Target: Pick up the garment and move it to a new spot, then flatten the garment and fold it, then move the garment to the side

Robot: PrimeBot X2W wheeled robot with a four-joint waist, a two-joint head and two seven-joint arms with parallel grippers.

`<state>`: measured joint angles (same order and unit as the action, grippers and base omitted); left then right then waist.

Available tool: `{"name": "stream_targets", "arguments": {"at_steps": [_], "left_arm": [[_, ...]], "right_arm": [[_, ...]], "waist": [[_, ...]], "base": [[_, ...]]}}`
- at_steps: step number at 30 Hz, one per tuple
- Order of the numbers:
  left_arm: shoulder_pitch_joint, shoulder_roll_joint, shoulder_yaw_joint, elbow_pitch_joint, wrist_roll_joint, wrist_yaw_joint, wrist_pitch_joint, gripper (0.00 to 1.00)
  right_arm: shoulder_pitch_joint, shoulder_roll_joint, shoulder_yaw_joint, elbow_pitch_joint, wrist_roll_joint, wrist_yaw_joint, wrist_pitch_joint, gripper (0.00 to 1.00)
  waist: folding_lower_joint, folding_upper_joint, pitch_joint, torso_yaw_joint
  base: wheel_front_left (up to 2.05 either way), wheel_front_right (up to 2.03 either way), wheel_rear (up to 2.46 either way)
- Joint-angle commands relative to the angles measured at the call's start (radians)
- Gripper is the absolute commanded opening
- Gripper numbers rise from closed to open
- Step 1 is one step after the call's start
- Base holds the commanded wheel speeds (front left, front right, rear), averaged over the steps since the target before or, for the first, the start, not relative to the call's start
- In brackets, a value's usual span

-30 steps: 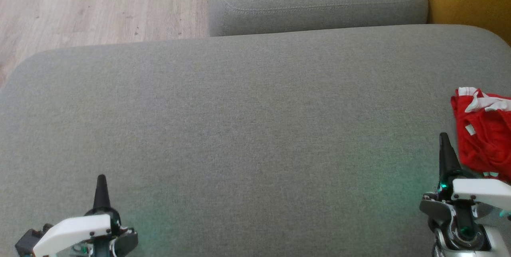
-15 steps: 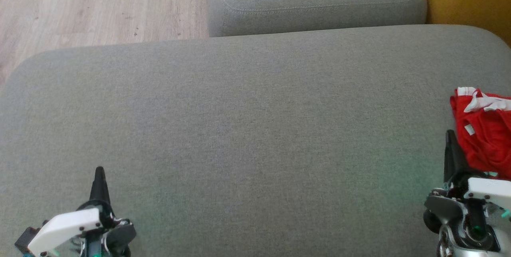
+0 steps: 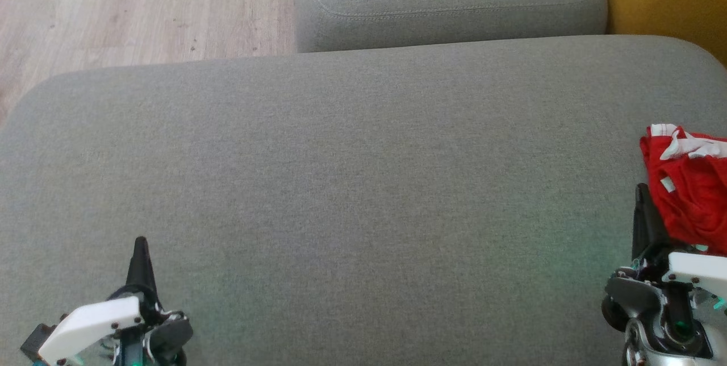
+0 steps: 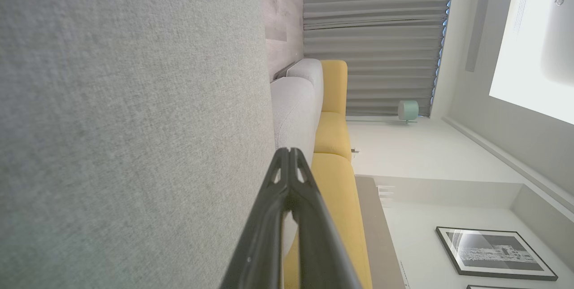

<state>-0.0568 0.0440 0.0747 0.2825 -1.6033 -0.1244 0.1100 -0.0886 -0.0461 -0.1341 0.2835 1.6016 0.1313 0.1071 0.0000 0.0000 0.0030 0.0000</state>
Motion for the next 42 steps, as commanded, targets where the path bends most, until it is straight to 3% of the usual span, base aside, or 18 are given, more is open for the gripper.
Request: {"name": "stream_targets", "arguments": {"at_steps": [1, 42], "left_arm": [[-0.051, 0.006, 0.039, -0.037, -0.006, -0.006, 0.003, 0.0], [-0.051, 0.006, 0.039, -0.037, -0.006, -0.006, 0.003, 0.0]], "right_arm": [[-0.019, -0.004, 0.02, -0.039, 0.007, -0.001, 0.006, 0.0], [-0.019, -0.004, 0.02, -0.039, 0.007, -0.001, 0.006, 0.0]], "waist": [[0.0, 0.0, 0.0, 0.0], [0.0, 0.0, 0.0, 0.0]], "base": [[0.0, 0.0, 0.0], [0.0, 0.0, 0.0]]}}
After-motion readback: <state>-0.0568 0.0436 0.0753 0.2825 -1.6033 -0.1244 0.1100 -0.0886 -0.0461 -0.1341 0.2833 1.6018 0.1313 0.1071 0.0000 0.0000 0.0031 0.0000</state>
